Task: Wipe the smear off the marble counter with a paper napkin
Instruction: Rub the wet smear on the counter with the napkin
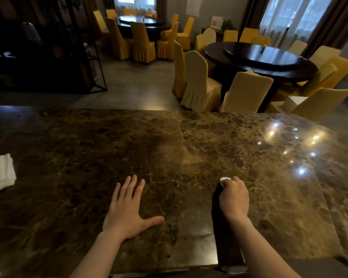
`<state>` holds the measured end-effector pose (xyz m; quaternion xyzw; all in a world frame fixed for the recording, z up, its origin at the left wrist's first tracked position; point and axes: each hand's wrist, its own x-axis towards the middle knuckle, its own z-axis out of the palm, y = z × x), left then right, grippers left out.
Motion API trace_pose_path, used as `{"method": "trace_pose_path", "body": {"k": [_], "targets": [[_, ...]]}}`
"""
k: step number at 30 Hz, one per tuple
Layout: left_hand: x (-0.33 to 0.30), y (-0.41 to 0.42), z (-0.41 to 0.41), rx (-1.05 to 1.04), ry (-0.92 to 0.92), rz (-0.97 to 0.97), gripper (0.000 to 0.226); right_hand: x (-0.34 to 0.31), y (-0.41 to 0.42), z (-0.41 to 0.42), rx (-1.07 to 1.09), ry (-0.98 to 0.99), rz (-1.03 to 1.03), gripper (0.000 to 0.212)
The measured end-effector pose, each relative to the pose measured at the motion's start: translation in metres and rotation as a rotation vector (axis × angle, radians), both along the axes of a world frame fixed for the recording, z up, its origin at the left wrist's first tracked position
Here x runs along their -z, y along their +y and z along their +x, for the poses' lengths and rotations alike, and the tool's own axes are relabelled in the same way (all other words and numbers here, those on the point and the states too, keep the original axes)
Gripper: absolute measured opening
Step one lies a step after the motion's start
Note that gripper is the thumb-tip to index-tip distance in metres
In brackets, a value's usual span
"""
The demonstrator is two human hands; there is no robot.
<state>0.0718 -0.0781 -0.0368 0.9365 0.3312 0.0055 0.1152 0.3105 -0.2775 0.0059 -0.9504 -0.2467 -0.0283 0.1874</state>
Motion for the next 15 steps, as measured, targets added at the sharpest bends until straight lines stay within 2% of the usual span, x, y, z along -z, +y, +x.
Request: {"method": "trace_pose_path", "body": {"k": [3,9,11,15], "targets": [[0.000,0.002,-0.001,0.006,-0.014,-0.009,0.138,0.004,0.016,-0.023,-0.061,0.001,0.028,0.032],[0.002,0.000,0.000,0.009,-0.022,-0.003,0.139,0.005,0.018,-0.071,-0.511,-0.025,-0.019,0.038],[0.004,0.001,-0.001,0.010,-0.018,0.004,0.140,0.003,0.008,-0.050,-0.458,-0.046,-0.056,0.040],[0.009,0.002,-0.001,0.007,-0.038,0.016,0.140,-0.003,0.003,-0.015,-0.051,-0.032,-0.021,0.034]]}}
